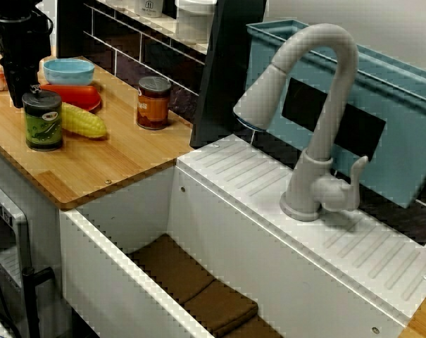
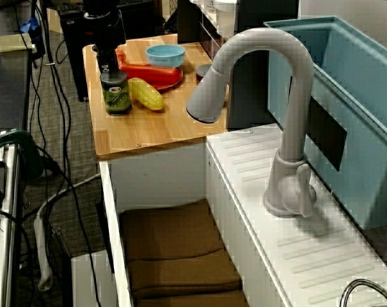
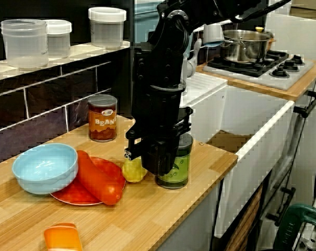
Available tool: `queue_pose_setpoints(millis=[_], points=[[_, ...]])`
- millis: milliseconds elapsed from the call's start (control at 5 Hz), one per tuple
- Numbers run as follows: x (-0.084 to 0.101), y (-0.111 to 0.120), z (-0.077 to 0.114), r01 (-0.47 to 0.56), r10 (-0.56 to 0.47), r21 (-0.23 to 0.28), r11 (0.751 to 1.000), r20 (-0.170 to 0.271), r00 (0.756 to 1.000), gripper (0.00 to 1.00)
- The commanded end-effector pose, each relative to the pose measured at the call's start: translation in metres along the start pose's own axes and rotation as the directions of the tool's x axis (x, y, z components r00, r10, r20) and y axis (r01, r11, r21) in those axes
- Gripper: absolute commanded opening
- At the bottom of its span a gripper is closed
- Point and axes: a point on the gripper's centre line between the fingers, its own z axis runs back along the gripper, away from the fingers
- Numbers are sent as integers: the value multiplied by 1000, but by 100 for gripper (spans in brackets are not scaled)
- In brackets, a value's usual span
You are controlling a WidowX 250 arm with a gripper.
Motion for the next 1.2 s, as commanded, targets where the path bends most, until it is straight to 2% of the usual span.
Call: queue_pose_setpoints(millis=[0, 600, 1000], points=[[6, -5, 13, 10, -11, 49, 999, 32, 999, 0], [11, -28, 5, -5, 3, 60, 998, 32, 999, 0], [8, -35, 10, 4, -5, 53, 999, 24, 1000, 0]])
